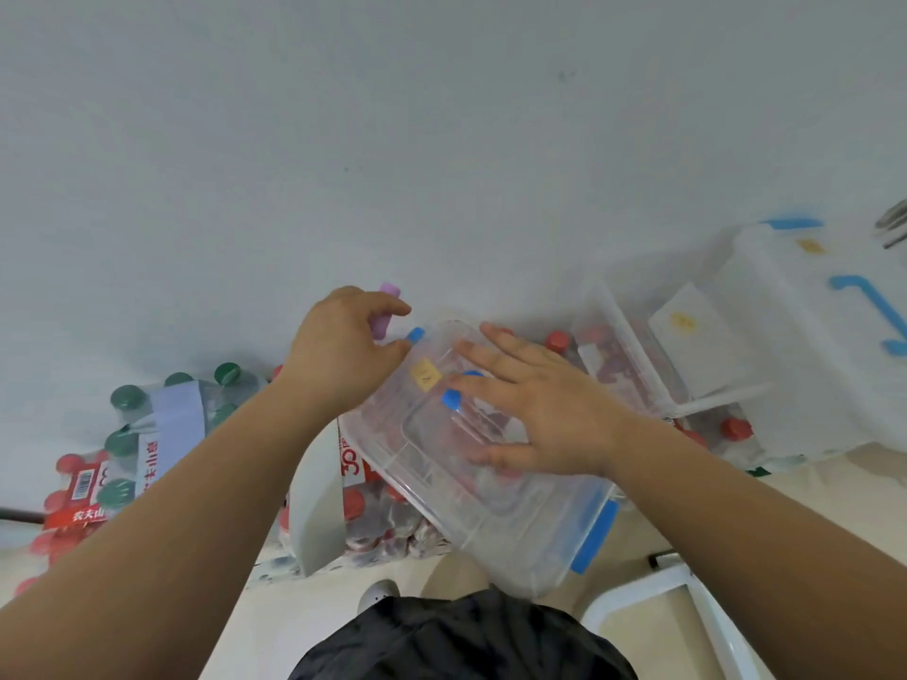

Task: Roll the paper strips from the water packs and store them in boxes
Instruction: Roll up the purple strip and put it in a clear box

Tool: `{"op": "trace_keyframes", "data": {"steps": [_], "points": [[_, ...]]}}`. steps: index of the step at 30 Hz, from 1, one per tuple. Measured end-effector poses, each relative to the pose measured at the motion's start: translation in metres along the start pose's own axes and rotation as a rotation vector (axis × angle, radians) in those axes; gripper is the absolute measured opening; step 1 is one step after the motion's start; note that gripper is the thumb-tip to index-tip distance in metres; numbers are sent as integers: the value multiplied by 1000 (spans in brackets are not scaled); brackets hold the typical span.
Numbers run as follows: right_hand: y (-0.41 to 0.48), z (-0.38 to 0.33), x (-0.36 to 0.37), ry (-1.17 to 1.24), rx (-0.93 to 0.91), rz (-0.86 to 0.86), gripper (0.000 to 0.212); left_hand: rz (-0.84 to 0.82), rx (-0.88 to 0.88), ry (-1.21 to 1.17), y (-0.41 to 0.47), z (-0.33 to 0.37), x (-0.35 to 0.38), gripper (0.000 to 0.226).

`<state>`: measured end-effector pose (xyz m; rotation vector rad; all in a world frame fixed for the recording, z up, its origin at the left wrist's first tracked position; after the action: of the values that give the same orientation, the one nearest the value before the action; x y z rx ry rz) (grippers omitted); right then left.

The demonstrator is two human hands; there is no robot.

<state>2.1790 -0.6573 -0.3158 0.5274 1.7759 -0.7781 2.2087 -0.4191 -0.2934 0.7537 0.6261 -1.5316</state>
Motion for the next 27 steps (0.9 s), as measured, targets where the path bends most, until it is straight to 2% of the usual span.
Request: {"op": "trace_keyframes", "data": {"steps": [3,5,7,11,16,18,21,27], "points": [[0,-6,-7,25,229,42,94,-69,-154,-197,-5,-13,1,27],[0,-12,-9,89,419,45,106,-68,-143,-217,-7,-16,-2,30],[1,-20,-11,100,481,57,104,-78,-138,-232,-9,-17,-6,33],[15,-23,-19,86,380,59,95,-82,-145,-244,-19,-29,-13,37],[49,-11,-31,106,181,-18,90,29,-290,-349,-45,-56,-19,37],[57,-9,-30,33,213,71,81,89,-327,-373,-54,-59,-18,39],[60,-9,-19,35,318,178,64,149,-328,-282,-63,-55,-12,44],[54,-7,-12,33,365,140,70,192,-390,-245,-75,-58,-4,46]]}}
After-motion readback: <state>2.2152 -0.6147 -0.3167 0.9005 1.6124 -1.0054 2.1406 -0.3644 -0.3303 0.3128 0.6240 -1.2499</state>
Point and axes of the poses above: each hand's wrist, its own y-axis towards the middle knuckle, its own x-axis out of the palm, z = x × y, the point moved 2 cm from there along y, towards the middle knuckle, and after that the axes turned 6 degrees about -z, right-handed, at the moved point
